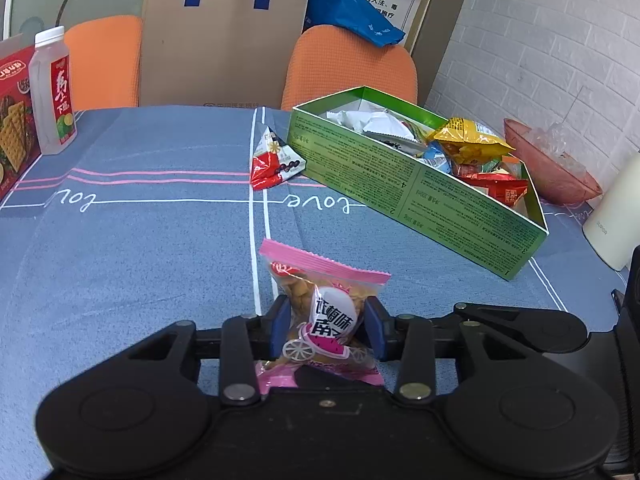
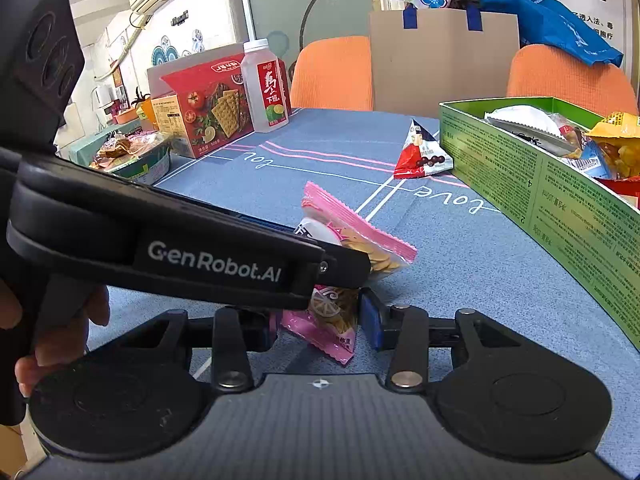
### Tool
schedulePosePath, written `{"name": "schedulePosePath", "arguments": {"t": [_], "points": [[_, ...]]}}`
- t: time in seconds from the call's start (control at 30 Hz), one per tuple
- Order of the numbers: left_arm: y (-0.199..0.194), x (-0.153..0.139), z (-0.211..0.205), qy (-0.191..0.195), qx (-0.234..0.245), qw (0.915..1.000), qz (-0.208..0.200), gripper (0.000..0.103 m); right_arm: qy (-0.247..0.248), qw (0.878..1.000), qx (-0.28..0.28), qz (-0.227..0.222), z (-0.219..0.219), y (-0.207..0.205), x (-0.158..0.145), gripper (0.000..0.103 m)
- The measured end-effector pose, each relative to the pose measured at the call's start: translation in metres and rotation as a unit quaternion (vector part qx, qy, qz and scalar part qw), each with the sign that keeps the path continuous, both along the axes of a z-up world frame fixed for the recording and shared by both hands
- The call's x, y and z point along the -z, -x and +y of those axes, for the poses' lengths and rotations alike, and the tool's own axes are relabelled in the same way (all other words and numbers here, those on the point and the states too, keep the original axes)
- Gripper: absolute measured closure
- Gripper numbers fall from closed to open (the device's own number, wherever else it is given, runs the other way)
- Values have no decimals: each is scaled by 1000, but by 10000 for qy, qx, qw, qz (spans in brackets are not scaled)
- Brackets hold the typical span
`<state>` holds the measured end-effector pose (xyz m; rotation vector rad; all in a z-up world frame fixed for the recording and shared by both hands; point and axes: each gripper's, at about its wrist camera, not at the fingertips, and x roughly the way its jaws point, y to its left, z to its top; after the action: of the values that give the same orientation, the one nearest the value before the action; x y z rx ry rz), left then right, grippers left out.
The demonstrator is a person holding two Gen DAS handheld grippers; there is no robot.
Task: Organize snacks
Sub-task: 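Grasp the pink-and-white nut bag with the left gripper, drop it in box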
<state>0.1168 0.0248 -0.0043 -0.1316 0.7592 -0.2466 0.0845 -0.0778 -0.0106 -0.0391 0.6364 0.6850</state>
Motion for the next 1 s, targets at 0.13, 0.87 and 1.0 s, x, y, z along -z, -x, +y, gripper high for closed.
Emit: {"name": "schedulePosePath", "arguments": {"t": [0.13, 0.87, 1.0], "points": [[-3, 7, 2, -58, -108, 9999, 101, 0, 37, 10000, 2, -1, 1, -1, 2, 28], [-97, -83, -62, 482, 417, 9934, -949, 0, -366, 9819, 980, -1579, -68, -64, -69, 40], [-125, -81, -78, 482, 537, 9920, -1036, 0, -377, 9790, 1188, -1616, -84, -92, -70, 41]]}}
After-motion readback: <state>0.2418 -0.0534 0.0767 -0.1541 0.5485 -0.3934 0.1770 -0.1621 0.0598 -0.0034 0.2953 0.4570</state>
